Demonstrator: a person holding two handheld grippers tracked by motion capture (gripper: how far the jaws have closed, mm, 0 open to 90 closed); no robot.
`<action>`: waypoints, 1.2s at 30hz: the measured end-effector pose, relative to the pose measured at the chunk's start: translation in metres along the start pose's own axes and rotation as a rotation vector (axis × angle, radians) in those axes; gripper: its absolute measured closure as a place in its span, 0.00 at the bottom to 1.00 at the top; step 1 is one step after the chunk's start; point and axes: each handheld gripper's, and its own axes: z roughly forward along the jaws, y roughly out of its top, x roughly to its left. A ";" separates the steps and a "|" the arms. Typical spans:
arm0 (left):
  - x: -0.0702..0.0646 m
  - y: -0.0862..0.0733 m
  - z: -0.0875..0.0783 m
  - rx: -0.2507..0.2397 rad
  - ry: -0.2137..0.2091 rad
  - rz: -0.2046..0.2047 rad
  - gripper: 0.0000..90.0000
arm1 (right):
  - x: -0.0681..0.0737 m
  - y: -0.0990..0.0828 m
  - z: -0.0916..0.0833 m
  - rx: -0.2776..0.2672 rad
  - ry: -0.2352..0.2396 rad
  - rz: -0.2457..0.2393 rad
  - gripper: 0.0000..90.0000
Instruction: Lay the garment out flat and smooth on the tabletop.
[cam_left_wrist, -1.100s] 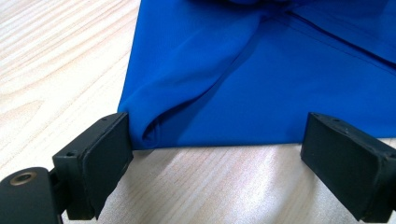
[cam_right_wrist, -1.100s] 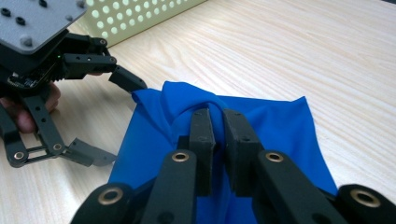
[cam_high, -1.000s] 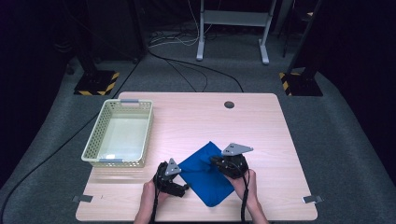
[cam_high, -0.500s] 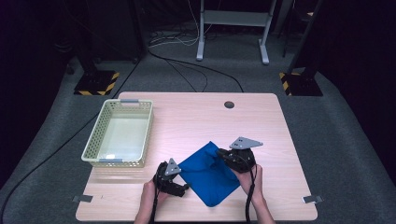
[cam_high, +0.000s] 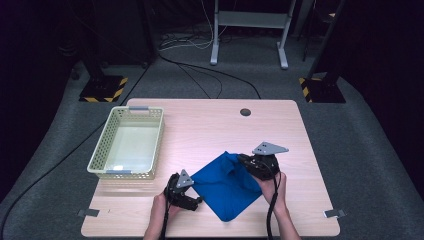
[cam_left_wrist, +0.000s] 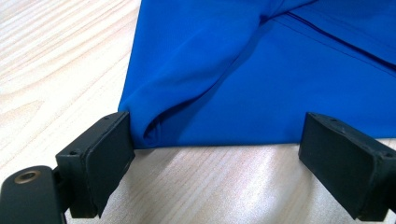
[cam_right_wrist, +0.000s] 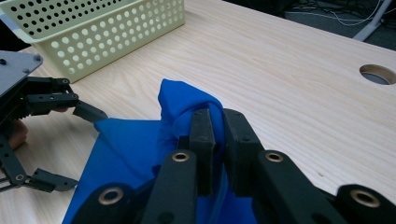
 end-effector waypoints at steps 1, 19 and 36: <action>0.000 0.000 0.000 0.000 0.000 0.000 0.11 | -0.001 0.001 0.000 0.001 -0.003 -0.001 0.93; 0.000 0.000 0.000 -0.002 0.000 0.000 0.12 | -0.020 0.009 -0.008 -0.018 -0.051 0.015 0.93; 0.000 0.000 0.000 -0.004 0.001 -0.002 0.12 | -0.033 0.019 -0.016 -0.030 -0.093 0.004 0.93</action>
